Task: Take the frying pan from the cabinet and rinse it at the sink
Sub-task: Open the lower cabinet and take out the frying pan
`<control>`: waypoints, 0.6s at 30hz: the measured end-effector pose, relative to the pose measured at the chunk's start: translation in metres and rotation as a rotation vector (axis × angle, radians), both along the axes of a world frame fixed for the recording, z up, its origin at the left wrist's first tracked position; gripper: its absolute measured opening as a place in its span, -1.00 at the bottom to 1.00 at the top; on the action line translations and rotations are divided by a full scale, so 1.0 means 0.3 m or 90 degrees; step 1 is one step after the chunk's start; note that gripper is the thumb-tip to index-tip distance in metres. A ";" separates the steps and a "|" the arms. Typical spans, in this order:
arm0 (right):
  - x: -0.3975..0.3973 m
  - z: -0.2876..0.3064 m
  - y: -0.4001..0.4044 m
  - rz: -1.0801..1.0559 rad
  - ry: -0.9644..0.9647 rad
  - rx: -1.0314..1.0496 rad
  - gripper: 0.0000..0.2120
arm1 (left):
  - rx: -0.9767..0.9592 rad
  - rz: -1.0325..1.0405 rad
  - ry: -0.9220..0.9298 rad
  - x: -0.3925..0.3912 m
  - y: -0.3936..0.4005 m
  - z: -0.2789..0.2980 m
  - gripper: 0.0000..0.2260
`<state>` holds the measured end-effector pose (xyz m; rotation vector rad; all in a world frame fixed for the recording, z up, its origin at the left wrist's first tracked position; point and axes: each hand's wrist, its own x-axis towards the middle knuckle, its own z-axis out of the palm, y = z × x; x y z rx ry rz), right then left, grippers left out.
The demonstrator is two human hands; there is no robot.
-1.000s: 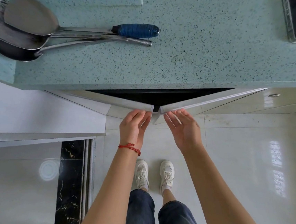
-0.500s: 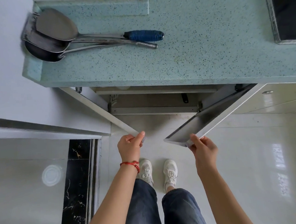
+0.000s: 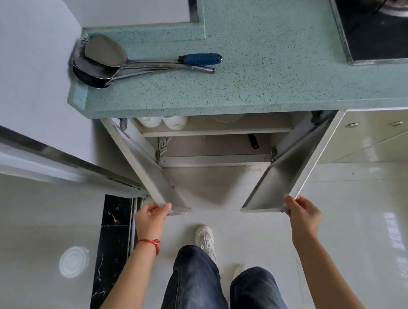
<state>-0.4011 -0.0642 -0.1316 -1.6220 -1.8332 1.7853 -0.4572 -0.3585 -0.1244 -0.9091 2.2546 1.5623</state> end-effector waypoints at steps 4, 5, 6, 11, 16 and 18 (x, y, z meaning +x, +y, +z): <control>0.095 0.007 0.074 -0.010 -0.010 0.014 -0.79 | -0.055 0.004 0.014 0.044 -0.045 0.026 -0.95; 0.120 0.008 0.093 -0.011 -0.009 0.015 -0.78 | -0.076 0.004 0.012 0.055 -0.062 0.032 -0.89; 0.143 0.007 0.113 -0.012 -0.007 0.019 -0.80 | -0.096 0.001 0.011 0.066 -0.083 0.035 -0.83; 0.223 0.013 0.211 -0.003 -0.022 0.063 -0.88 | -0.211 -0.009 0.009 0.118 -0.203 0.041 -0.73; 0.272 -0.009 0.270 -0.036 -0.027 0.096 -0.84 | -0.320 -0.057 0.024 0.146 -0.260 0.063 -0.75; 0.292 -0.004 0.276 -0.054 -0.029 0.110 -0.81 | -0.362 -0.075 0.024 0.157 -0.262 0.070 -0.79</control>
